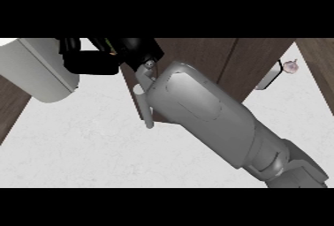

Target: Pick up the wine, place it into the cabinet and close the cabinet

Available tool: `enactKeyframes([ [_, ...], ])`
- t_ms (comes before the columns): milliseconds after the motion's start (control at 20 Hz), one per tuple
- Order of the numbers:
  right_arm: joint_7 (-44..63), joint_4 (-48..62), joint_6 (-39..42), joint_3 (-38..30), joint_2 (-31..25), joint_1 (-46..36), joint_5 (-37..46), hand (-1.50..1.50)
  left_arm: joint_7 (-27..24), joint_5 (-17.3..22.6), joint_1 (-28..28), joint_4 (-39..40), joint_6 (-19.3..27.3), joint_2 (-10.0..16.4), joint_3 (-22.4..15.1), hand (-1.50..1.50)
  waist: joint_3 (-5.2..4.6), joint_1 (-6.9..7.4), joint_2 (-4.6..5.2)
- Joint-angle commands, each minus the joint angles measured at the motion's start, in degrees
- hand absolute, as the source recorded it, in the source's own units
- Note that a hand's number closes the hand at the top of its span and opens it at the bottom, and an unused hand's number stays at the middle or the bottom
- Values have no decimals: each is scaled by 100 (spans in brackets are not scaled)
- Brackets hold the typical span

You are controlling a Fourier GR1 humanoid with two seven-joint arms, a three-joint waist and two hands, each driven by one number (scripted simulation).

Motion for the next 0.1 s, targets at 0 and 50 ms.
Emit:
enactKeyframes([
  [0, 62, 1020, -91, -436, -707, 424, 26, 150, 91, 85, 29, -53, -29, 29, -4, 150, 124, -150, 447],
  [50, 28, 1037, -124, -382, -625, 436, 63, 150, 69, 69, -93, -113, 22, 29, 7, 150, 123, -197, 457],
])
